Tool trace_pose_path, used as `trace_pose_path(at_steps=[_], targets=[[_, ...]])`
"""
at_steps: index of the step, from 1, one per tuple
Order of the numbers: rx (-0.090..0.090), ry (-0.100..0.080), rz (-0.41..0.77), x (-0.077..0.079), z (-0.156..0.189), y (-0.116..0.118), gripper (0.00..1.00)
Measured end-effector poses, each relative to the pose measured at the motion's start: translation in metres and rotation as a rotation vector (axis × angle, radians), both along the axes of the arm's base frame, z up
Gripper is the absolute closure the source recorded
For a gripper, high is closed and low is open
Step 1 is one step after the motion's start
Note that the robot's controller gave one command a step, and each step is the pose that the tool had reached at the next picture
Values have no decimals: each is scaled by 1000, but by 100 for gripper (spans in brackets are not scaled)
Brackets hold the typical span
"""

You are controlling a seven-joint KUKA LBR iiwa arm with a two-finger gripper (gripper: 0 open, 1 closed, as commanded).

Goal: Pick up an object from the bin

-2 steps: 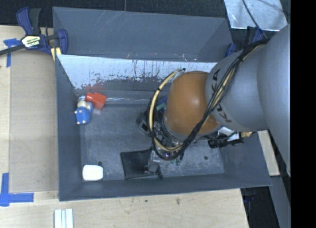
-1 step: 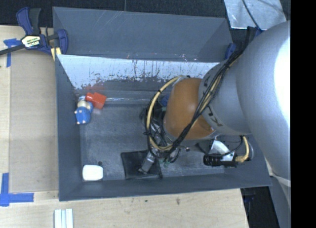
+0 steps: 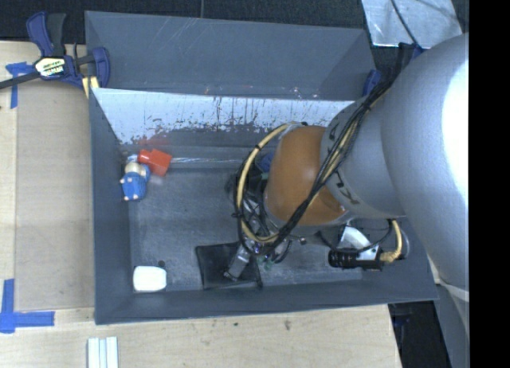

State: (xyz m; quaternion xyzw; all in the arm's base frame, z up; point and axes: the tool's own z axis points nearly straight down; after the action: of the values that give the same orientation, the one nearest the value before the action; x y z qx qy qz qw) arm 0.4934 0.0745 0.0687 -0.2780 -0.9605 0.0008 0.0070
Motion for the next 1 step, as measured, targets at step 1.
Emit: trace_pose_path(at_steps=[1], targets=[[0, -4, -1, 2, 1, 0, 100]])
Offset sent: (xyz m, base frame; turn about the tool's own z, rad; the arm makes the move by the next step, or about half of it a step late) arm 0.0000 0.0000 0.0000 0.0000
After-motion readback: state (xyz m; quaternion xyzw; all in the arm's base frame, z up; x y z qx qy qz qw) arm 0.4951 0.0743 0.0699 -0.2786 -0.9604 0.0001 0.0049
